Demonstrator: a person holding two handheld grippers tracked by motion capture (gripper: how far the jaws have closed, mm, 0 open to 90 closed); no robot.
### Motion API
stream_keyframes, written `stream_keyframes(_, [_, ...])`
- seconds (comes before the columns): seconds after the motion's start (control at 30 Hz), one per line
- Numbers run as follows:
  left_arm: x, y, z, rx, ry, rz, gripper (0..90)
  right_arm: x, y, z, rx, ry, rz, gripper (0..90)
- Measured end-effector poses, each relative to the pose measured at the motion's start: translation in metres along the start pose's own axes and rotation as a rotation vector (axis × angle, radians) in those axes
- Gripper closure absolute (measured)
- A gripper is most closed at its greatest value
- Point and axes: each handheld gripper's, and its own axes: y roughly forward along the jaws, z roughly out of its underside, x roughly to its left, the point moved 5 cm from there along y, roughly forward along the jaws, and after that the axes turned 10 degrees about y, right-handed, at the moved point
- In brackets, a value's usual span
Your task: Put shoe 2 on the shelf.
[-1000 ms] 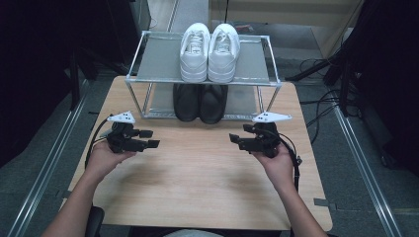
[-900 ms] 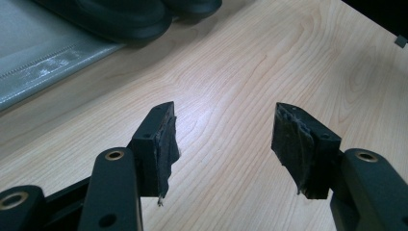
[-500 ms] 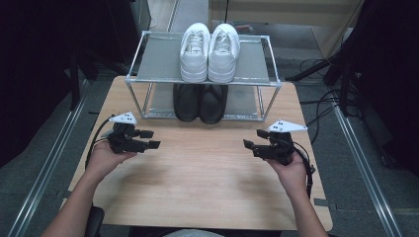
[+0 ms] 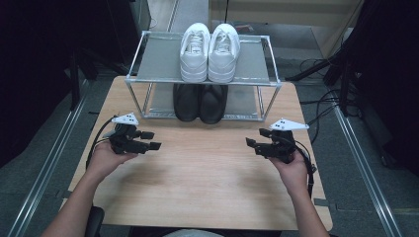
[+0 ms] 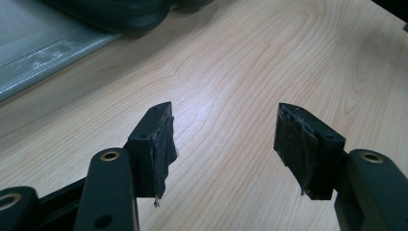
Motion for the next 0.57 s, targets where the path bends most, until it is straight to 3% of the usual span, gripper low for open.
stream_keyframes(0.47, [-0.0001, 0.004, 0.0011, 0.019, -0.017, -0.011, 38.2, 0.0038, 0.0063, 0.0035, 0.032, -0.028, 0.004, 32.1])
stream_keyframes(0.57, [-0.0007, 0.0055, 0.0, 0.012, -0.038, -0.003, 36.1, 0.007, 0.0092, 0.0069, 0.064, -0.055, -0.032, 25.3])
